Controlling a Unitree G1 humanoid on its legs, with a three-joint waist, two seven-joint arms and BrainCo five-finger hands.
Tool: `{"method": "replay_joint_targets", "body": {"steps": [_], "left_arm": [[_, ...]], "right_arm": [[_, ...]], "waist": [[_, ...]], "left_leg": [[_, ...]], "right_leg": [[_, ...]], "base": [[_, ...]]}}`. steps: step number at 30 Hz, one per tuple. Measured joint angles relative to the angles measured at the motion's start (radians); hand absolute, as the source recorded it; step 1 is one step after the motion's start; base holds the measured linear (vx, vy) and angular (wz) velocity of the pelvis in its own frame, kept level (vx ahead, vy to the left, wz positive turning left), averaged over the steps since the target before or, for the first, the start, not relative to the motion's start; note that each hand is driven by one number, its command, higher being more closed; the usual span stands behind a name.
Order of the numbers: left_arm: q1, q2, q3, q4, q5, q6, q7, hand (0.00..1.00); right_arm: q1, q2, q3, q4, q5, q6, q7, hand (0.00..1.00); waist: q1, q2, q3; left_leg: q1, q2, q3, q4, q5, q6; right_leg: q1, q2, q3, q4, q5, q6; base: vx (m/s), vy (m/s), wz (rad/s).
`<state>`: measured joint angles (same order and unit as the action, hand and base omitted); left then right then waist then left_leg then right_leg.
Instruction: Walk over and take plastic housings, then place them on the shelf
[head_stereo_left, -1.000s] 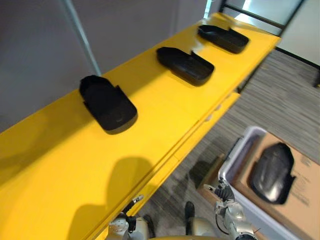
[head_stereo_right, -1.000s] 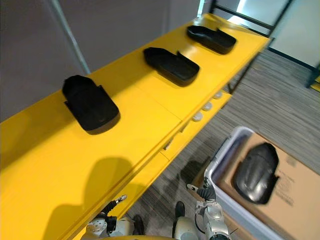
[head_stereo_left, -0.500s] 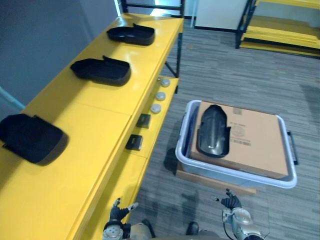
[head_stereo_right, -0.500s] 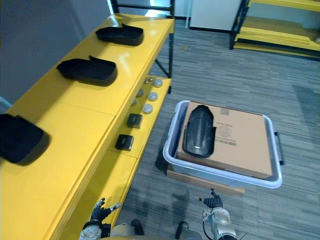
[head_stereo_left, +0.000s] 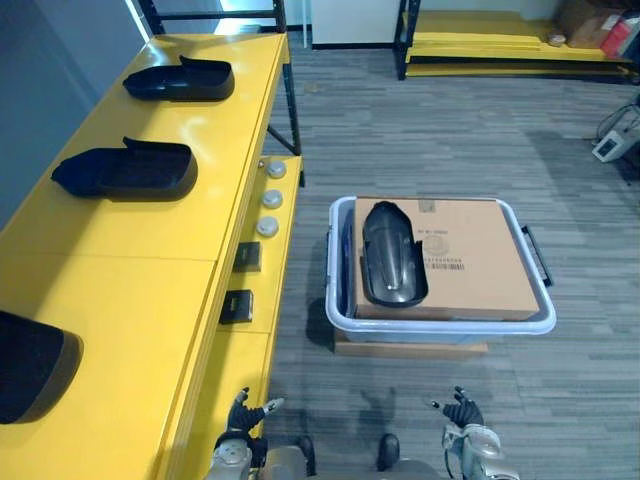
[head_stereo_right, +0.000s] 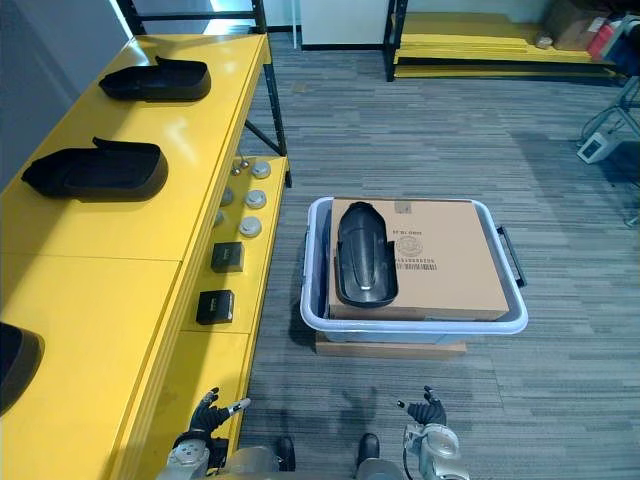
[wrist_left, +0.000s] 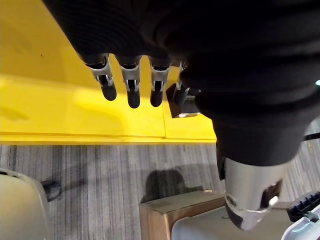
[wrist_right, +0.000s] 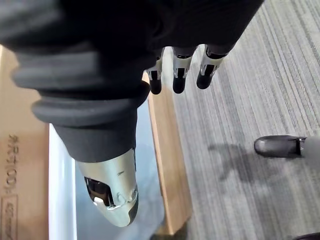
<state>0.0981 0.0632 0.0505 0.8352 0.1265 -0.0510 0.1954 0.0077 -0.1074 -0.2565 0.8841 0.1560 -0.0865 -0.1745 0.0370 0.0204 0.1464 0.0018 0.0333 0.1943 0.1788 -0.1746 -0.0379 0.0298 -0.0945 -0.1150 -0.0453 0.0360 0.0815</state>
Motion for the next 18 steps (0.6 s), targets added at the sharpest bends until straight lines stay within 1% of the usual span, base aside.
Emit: {"method": "replay_joint_targets", "body": {"steps": [3, 4, 6, 8, 9, 11, 13, 15, 17, 18], "left_arm": [[0.006, 0.011, 0.002, -0.001, 0.0, 0.0, 0.0, 0.0], [0.015, 0.016, 0.002, -0.001, 0.0, 0.001, 0.0, 0.0], [0.026, 0.017, 0.002, -0.001, 0.0, 0.004, 0.0, 0.0], [0.046, 0.018, 0.002, -0.003, 0.001, 0.004, 0.0, 0.0], [0.05, 0.018, 0.002, -0.004, 0.001, 0.004, 0.0, 0.0], [0.065, 0.018, 0.002, -0.004, 0.001, 0.004, -0.001, 0.0], [0.08, 0.018, 0.002, -0.004, 0.002, 0.004, -0.005, 0.0], [0.081, 0.018, 0.001, -0.003, 0.002, 0.003, -0.021, 0.0], [0.082, 0.017, 0.0, -0.002, 0.003, 0.003, -0.022, 0.0], [0.083, 0.018, 0.0, -0.002, 0.003, 0.002, -0.023, 0.0]], "right_arm": [[0.002, 0.0, -0.074, -0.056, 0.0, -0.005, -0.028, 0.0], [0.003, -0.001, -0.113, -0.09, 0.0, -0.006, -0.049, 0.0], [0.016, -0.011, -0.18, -0.148, 0.0, -0.007, -0.07, 0.0], [0.033, -0.037, -0.277, -0.244, 0.001, -0.007, -0.107, 0.0], [0.035, -0.048, -0.298, -0.266, 0.001, -0.007, -0.117, 0.0], [0.04, -0.096, -0.342, -0.345, 0.0, -0.008, -0.143, 0.0], [0.035, -0.139, -0.354, -0.452, -0.001, -0.013, -0.16, 0.0], [0.013, -0.177, -0.339, -0.567, -0.015, -0.024, -0.174, 0.0], [-0.015, -0.197, -0.306, -0.639, -0.039, -0.026, -0.174, 0.0], [-0.051, -0.209, -0.251, -0.705, -0.07, -0.043, -0.172, 0.0]], "waist": [[-0.015, -0.005, -0.004], [-0.024, -0.01, -0.007], [-0.023, -0.013, -0.01], [-0.028, -0.013, -0.021], [-0.028, -0.013, -0.024], [-0.028, -0.016, -0.039], [-0.03, -0.018, -0.053], [-0.036, -0.019, -0.054], [-0.045, -0.021, -0.054], [-0.047, -0.025, -0.056]], "left_leg": [[0.002, -0.002, 0.0, -0.017, 0.001, 0.002], [0.004, -0.002, 0.001, -0.027, 0.003, 0.005], [0.011, -0.001, 0.007, -0.035, 0.003, 0.005], [0.012, -0.001, 0.006, -0.04, 0.003, 0.005], [0.013, -0.001, 0.004, -0.041, 0.003, 0.005], [0.013, -0.003, -0.001, -0.046, 0.003, 0.006], [0.015, -0.008, -0.005, -0.063, 0.011, 0.018], [0.017, -0.014, -0.014, -0.074, 0.018, 0.029], [0.017, -0.018, -0.022, -0.077, 0.021, 0.033], [0.015, -0.021, -0.028, -0.078, 0.023, 0.036]], "right_leg": [[0.0, 0.004, 0.011, -0.029, 0.021, -0.003], [-0.001, 0.006, 0.016, -0.04, 0.028, -0.002], [-0.001, 0.012, 0.034, -0.051, 0.038, -0.005], [-0.005, 0.013, 0.04, -0.053, 0.041, -0.005], [-0.006, 0.014, 0.041, -0.053, 0.041, -0.006], [-0.012, 0.014, 0.047, -0.053, 0.042, -0.006], [-0.018, 0.014, 0.054, -0.054, 0.045, -0.005], [-0.02, 0.011, 0.053, -0.054, 0.048, -0.002], [-0.021, 0.008, 0.046, -0.056, 0.049, -0.001], [-0.021, 0.005, 0.04, -0.058, 0.05, 0.001]], "base": [[-0.03, 0.008, -0.18], [-0.03, -0.017, -0.19], [-0.03, -0.022, -0.23], [-0.02, -0.023, -0.13], [-0.01, -0.016, -0.08], [-0.01, -0.012, -0.09], [-0.01, -0.009, -0.08], [-0.02, -0.002, 0.03], [-0.07, -0.002, 0.1], [-0.06, -0.001, 0.1]]}}
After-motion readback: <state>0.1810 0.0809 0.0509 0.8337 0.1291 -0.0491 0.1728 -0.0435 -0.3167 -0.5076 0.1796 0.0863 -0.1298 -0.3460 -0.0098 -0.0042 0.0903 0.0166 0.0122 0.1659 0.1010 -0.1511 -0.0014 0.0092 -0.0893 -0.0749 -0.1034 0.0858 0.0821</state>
